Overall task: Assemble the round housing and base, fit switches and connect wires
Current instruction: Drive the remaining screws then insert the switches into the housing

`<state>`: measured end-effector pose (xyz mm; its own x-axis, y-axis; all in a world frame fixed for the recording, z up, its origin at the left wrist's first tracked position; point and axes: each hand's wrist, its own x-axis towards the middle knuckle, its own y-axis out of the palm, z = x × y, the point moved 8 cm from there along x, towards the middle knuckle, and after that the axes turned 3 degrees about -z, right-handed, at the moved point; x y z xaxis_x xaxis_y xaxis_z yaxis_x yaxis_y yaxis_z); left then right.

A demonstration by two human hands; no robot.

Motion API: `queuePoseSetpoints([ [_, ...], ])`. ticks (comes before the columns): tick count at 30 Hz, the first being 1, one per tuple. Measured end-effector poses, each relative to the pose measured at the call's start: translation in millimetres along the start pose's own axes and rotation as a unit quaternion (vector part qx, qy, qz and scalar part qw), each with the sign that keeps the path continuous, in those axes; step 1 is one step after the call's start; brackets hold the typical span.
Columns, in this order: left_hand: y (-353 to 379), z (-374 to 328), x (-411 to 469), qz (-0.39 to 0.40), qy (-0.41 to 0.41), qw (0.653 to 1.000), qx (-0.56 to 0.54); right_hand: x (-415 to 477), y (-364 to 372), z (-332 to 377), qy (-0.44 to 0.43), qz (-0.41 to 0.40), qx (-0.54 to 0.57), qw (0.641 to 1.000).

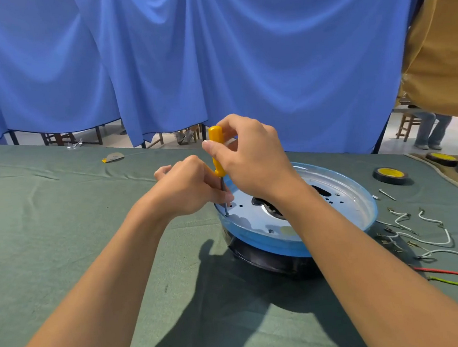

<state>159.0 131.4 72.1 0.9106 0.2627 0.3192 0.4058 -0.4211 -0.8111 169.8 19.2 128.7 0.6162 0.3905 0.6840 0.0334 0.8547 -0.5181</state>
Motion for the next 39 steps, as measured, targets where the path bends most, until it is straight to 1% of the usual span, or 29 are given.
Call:
queuePoseSetpoints([
  [3,7,0,-1,0.073,0.021,0.997,-0.030,0,8,-2,0.016,0.061,0.052,0.997],
  [5,10,-2,-2,0.094,0.030,0.995,-0.034,0,9,-3,0.012,0.051,0.043,0.998],
  [7,10,-2,-2,0.081,0.025,0.996,-0.031,2,5,-7,0.011,0.008,0.004,1.000],
  [9,5,-2,-1,0.033,0.016,0.999,-0.031,-1,-2,-9,0.011,-0.042,-0.038,0.998],
  [11,1,-1,-2,-0.008,0.010,0.999,-0.033,-4,-6,-6,-0.001,-0.065,-0.062,0.996],
  [12,0,0,-1,-0.014,0.012,0.999,-0.034,-4,-6,-6,-0.006,-0.058,-0.067,0.996],
  [14,0,0,-1,-0.011,0.017,0.999,-0.038,-1,-3,-6,-0.001,-0.014,-0.047,0.999],
  [16,2,0,-2,0.021,0.031,0.999,-0.040,3,2,-8,0.024,0.043,-0.003,0.999],
  [18,7,-1,-3,0.070,0.046,0.994,-0.070,5,2,-9,0.034,0.067,0.042,0.996],
  [20,9,-2,-4,0.087,0.052,0.991,-0.091,5,-4,-9,0.027,0.038,0.040,0.998],
  [22,9,0,-3,0.054,0.047,0.995,-0.075,4,-9,-12,0.023,-0.002,-0.002,1.000],
  [24,9,-1,-3,0.011,0.048,0.996,-0.075,1,-9,-13,0.019,-0.017,-0.034,0.999],
  [25,9,-1,-3,0.003,0.047,0.996,-0.080,1,-9,-12,0.016,-0.015,-0.038,0.999],
  [27,11,0,-1,0.025,0.044,0.995,-0.090,4,-7,-11,0.015,0.017,-0.016,1.000],
  [30,14,-1,-2,0.086,0.053,0.988,-0.117,4,0,-7,0.017,0.109,0.044,0.993],
  [31,15,-1,-3,0.100,0.060,0.984,-0.131,3,1,-7,0.013,0.122,0.057,0.991],
  [32,16,-2,-4,0.113,0.066,0.981,-0.140,3,1,-7,0.007,0.119,0.054,0.991],
  [34,21,-2,-5,0.127,0.067,0.978,-0.148,4,-1,-9,-0.007,0.082,0.015,0.997],
  [35,21,-1,-4,0.117,0.064,0.980,-0.149,3,-3,-9,-0.012,0.055,-0.005,0.998],
  [37,17,2,0,0.062,0.054,0.984,-0.161,3,-5,-9,-0.013,0.018,-0.026,0.999],
  [39,12,4,2,0.010,0.051,0.985,-0.167,2,-5,-9,-0.014,0.017,-0.039,0.999],
])
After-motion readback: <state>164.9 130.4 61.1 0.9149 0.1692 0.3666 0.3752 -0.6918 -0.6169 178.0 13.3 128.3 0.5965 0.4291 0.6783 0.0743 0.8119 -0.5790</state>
